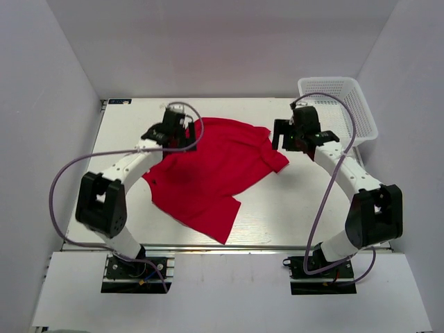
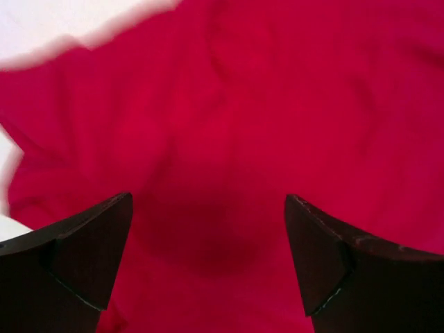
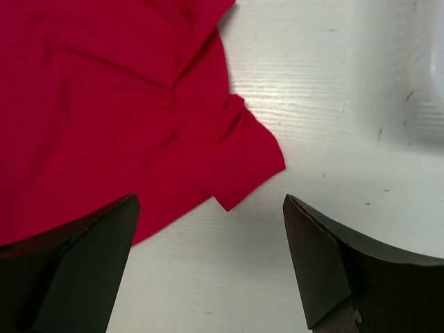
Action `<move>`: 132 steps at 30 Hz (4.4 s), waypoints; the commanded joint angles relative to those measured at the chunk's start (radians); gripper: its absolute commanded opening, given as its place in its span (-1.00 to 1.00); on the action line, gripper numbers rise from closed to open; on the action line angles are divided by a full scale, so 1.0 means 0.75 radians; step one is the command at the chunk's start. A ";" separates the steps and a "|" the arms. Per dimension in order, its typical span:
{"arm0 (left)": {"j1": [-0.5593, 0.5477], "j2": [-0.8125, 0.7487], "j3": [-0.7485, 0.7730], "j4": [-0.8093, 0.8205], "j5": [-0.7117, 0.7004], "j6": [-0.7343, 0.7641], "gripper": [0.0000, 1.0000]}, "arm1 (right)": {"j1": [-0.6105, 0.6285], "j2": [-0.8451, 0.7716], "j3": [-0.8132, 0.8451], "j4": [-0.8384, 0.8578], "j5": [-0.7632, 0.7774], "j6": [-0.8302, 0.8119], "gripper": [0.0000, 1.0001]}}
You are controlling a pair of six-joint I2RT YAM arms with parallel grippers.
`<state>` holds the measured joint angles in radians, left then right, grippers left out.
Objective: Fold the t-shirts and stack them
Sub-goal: Flatten out the tshirt
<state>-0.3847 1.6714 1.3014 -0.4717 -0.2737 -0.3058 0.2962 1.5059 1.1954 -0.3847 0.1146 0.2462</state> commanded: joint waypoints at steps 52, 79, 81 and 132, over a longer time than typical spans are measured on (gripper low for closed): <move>0.090 -0.647 -0.876 0.023 0.692 -0.230 1.00 | 0.397 0.248 -0.152 0.196 0.048 -0.212 0.34; -0.107 -0.400 -0.842 -0.138 0.226 -0.412 -0.85 | 0.380 0.238 -0.158 0.233 -0.014 -0.060 -1.00; -0.107 -0.384 -0.803 -0.150 0.189 -0.412 -1.00 | 0.376 0.181 -0.166 0.233 -0.058 -0.060 -1.00; -0.092 -0.875 1.036 -0.156 -0.147 0.344 -1.00 | 0.077 -0.805 0.719 -0.021 0.040 -0.073 -1.00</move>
<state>-0.4603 1.0214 2.0449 -0.5690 -0.4549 -0.0933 0.3546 0.9356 1.6917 -0.3786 0.2085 0.2321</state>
